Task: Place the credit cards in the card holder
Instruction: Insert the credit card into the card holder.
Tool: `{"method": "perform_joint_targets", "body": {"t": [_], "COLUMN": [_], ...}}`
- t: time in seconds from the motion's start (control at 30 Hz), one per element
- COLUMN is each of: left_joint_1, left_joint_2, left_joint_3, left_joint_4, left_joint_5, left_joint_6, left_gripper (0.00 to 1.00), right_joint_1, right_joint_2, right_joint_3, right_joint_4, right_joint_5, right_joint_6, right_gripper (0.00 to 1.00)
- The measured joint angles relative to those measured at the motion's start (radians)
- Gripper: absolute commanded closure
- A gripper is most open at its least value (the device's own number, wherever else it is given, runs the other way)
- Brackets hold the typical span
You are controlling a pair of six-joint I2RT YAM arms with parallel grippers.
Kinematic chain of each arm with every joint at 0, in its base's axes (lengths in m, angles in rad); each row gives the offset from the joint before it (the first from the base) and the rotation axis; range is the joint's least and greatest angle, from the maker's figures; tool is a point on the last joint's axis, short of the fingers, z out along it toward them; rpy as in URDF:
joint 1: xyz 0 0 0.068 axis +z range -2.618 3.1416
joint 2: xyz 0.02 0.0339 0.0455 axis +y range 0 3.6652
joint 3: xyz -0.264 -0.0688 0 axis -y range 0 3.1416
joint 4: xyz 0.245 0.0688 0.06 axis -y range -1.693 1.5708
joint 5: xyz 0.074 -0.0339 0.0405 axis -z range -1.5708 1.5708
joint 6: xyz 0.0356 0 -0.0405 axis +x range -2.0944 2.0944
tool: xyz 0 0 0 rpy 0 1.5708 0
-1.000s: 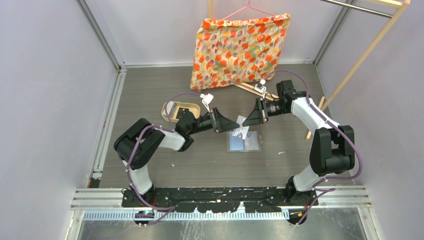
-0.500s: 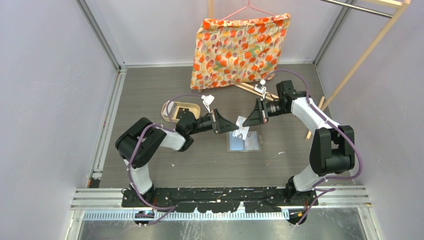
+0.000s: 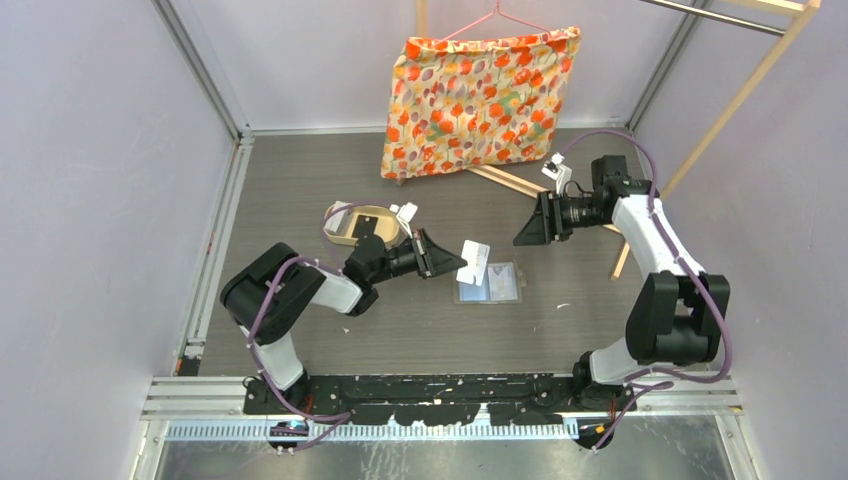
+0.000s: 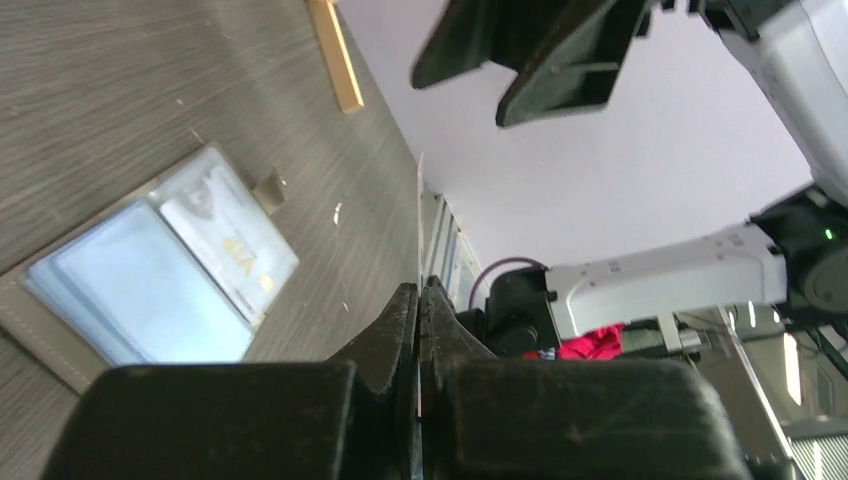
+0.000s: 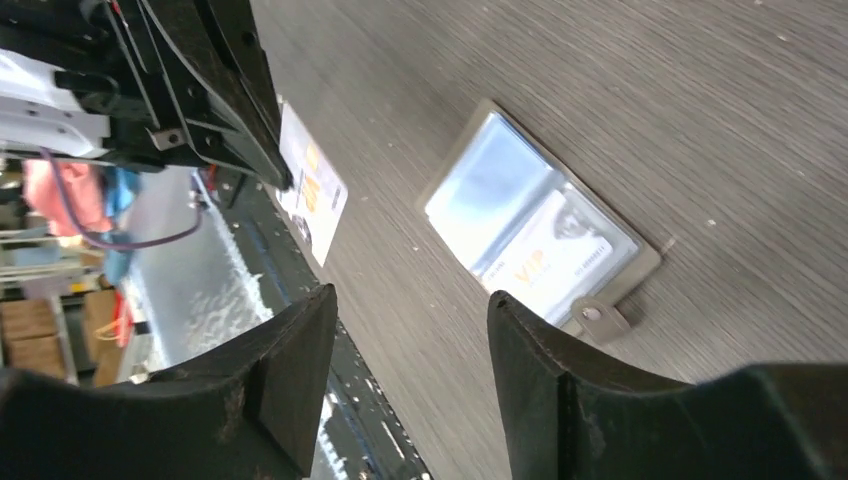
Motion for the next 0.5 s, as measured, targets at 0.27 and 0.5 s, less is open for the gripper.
{"method": "perform_joint_targets", "body": {"t": [0.27,0.5], "left_joint_1": [-0.033,-0.083], "left_joint_2": [0.050,0.129], "left_joint_3": [0.002,0.026], "left_joint_4": [-0.055,-0.113], "left_joint_5": [-0.145,-0.235], "left_joint_6": [0.001,0.006], "left_gripper": [1.00,1.00], "right_joint_1": [0.031,0.147], "right_joint_2": [-0.067,0.090], "right_joint_3": [-0.071,-0.072], "right_joint_4": [0.009,0.002], "right_joint_5": [0.157,0.296], "right_joint_6": [-0.030,-0.037], "right_gripper": [0.82,0.88]}}
